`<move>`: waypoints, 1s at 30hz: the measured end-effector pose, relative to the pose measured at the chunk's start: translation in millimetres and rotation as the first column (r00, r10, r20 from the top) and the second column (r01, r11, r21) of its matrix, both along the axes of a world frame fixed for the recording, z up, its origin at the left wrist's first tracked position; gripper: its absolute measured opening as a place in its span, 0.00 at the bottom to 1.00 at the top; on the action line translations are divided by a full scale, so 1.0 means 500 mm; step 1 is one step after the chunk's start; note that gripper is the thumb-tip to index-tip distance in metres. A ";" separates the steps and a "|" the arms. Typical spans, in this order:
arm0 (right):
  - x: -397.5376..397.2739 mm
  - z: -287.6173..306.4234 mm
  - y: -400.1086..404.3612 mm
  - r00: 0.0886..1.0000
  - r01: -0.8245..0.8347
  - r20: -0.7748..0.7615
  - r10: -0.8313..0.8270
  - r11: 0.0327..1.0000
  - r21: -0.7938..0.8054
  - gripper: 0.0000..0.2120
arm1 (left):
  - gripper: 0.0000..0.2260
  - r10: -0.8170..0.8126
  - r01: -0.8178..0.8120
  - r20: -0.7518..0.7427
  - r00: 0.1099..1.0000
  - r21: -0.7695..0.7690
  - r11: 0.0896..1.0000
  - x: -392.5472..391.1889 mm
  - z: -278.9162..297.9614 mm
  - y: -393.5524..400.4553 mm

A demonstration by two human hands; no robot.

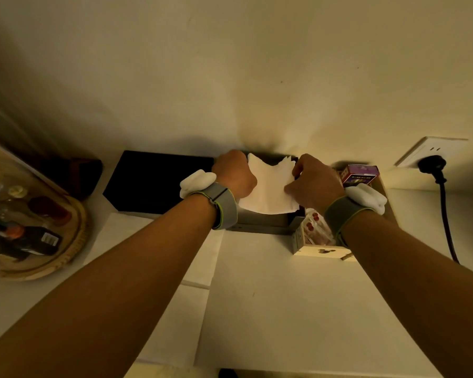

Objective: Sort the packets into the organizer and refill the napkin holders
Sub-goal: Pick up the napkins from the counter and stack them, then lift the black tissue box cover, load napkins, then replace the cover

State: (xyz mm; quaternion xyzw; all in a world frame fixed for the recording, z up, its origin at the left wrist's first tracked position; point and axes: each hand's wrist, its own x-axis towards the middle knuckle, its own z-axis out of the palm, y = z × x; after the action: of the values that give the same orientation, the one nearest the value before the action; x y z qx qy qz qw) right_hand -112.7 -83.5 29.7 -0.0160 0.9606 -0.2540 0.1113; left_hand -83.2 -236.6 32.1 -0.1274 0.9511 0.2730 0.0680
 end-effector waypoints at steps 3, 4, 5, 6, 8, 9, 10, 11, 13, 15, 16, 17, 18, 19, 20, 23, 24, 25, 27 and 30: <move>0.008 0.006 -0.002 0.997 -0.044 -0.058 0.050 0.994 0.101 0.12 | 0.12 -0.010 0.010 -0.030 1.000 -0.024 1.000 0.008 0.008 -0.004; 0.012 0.008 -0.003 0.994 -0.057 -0.081 0.069 0.989 0.135 0.12 | 0.13 -0.010 0.009 -0.040 0.999 -0.017 1.000 0.012 0.012 -0.007; 0.016 0.010 -0.004 0.991 -0.074 -0.098 0.090 0.984 0.162 0.11 | 0.13 -0.009 0.009 -0.047 0.999 -0.004 1.000 0.015 0.015 -0.010; 0.022 0.015 -0.005 0.988 -0.091 -0.105 0.111 0.979 0.181 0.11 | 0.13 -0.009 0.009 -0.057 0.998 0.010 1.000 0.020 0.018 -0.014; 0.028 0.018 -0.003 0.987 -0.109 -0.097 0.129 0.977 0.184 0.11 | 0.14 -0.005 0.006 -0.067 0.998 0.016 1.000 0.028 0.023 -0.019; 0.031 0.020 -0.002 0.986 -0.117 -0.095 0.135 0.977 0.176 0.10 | 0.14 0.006 -0.004 -0.072 0.997 0.018 1.000 0.035 0.025 -0.023; 0.034 0.021 0.001 0.986 -0.120 -0.092 0.136 0.979 0.162 0.10 | 0.14 0.009 -0.007 -0.074 0.997 0.025 1.000 0.039 0.025 -0.025; 0.039 0.024 0.003 0.985 -0.132 -0.092 0.146 0.981 0.144 0.10 | 0.13 0.008 -0.005 -0.085 0.996 0.037 0.999 0.050 0.026 -0.029; 0.053 0.031 0.009 0.982 -0.163 -0.083 0.172 0.981 0.103 0.09 | 0.11 -0.005 0.011 -0.092 0.996 0.060 0.998 0.073 0.026 -0.034; 0.069 0.037 0.016 0.976 -0.201 -0.074 0.205 0.977 0.067 0.08 | 0.10 -0.018 0.024 -0.076 0.997 0.081 0.996 0.097 0.025 -0.038; 0.079 0.038 0.018 0.971 -0.221 -0.076 0.225 0.974 0.053 0.08 | 0.10 -0.018 0.025 -0.070 0.997 0.095 0.995 0.109 0.023 -0.040; 0.089 0.039 0.019 0.968 -0.236 -0.075 0.238 0.971 0.037 0.09 | 0.10 -0.008 0.016 -0.069 0.998 0.113 0.993 0.120 0.021 -0.042; 0.099 0.039 0.022 0.968 -0.243 -0.065 0.244 0.970 0.016 0.10 | 0.09 0.006 0.004 -0.076 0.997 0.129 0.992 0.132 0.018 -0.041; 0.116 0.042 0.027 0.963 -0.266 -0.053 0.266 0.964 -0.006 0.11 | 0.08 0.031 -0.019 -0.083 0.996 0.143 0.989 0.154 0.020 -0.037; 0.126 0.042 0.028 0.958 -0.283 -0.040 0.282 0.959 -0.017 0.12 | 0.08 0.052 -0.038 -0.084 0.995 0.166 0.985 0.170 0.020 -0.038; 0.154 0.029 0.038 0.940 -0.341 -0.007 0.341 0.940 -0.006 0.13 | 0.08 0.089 -0.076 -0.061 0.994 0.197 0.977 0.223 0.014 -0.036; 0.162 0.022 0.041 0.931 -0.365 -0.007 0.365 0.931 0.003 0.13 | 0.08 0.094 -0.082 -0.052 0.994 0.193 0.978 0.242 0.013 -0.037; 0.169 0.016 0.044 0.923 -0.385 -0.008 0.385 0.923 0.010 0.13 | 0.09 0.093 -0.084 -0.041 0.995 0.175 0.981 0.261 0.012 -0.037; 0.188 0.011 0.048 0.896 -0.443 0.009 0.443 0.896 0.028 0.13 | 0.12 0.101 -0.100 -0.011 0.995 0.107 0.989 0.305 0.009 -0.036; 0.214 -0.004 0.055 0.815 -0.579 0.058 0.577 0.805 0.134 0.17 | 0.17 0.120 -0.121 0.053 0.991 0.016 0.993 0.369 0.002 -0.036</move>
State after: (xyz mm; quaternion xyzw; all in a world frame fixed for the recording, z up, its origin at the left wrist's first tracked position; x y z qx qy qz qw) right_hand -5.5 -56.0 27.6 -0.2974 0.9253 -0.1377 0.1908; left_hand 101.4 -254.5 33.0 -0.1910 0.9370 0.2823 0.0773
